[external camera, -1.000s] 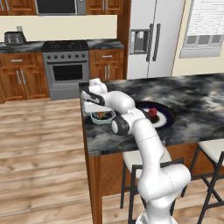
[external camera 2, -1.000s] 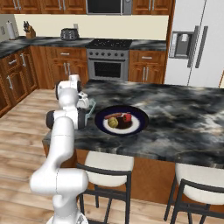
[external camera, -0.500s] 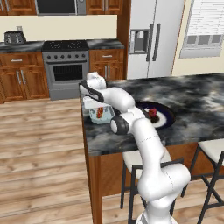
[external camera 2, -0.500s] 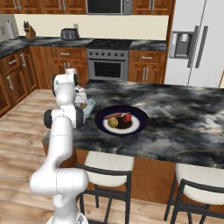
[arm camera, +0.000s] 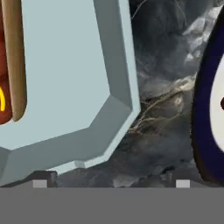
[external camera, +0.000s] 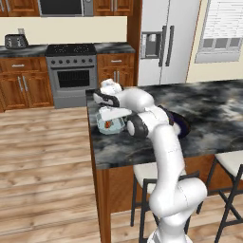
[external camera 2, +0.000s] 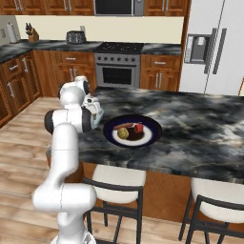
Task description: Place one cooked food and one vegetable from the large plate to each tupperware container.
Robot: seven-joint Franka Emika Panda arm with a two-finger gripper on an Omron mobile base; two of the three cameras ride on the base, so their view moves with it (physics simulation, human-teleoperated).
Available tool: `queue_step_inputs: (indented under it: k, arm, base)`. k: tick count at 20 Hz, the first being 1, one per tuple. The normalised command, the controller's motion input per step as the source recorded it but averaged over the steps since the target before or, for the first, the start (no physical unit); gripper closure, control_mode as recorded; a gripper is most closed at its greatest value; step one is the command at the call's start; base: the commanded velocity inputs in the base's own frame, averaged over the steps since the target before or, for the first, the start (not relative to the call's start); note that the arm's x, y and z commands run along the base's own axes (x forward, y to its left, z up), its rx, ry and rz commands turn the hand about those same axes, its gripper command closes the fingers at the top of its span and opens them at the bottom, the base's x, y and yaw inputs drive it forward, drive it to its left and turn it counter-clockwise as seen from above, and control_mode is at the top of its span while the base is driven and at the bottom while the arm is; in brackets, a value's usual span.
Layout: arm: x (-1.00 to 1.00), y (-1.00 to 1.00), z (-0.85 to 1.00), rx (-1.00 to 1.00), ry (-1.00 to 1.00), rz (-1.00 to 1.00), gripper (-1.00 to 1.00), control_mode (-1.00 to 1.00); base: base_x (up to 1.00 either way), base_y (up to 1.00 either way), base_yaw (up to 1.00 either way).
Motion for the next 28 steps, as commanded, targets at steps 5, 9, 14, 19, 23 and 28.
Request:
queue_step_inputs:
  k: [5, 9, 14, 19, 23, 28]
  arm:
    - [-1.0, -0.58, 0.42, 0.07, -0.41, 0.07, -1.0, -1.0]
    - [-0.84, -0.6, 0.66, 0.11, -0.14, 0.0, -1.0, -1.0]
    - [-0.52, -0.75, 0.02, 0.08, -0.07, 0.01, -1.0, -1.0]
    - [0.0, -0.5, 0.73, 0.13, -0.01, 0.0, -1.0, -1.0]
    - [0.0, -0.56, 0.27, 0.08, 0.0, 0.03, -1.0, -1.0]
    - [0.0, -0.36, -0.17, -0.02, -0.09, 0.05, -1.0, -1.0]
  base:
    - [0.0, 0.0, 0.0]
    - [0.0, 0.0, 0.0]
    - [0.0, 0.0, 0.0]
    - [0.0, 0.0, 0.0]
    - [0.0, 0.0, 0.0]
    - [0.0, 0.0, 0.0]
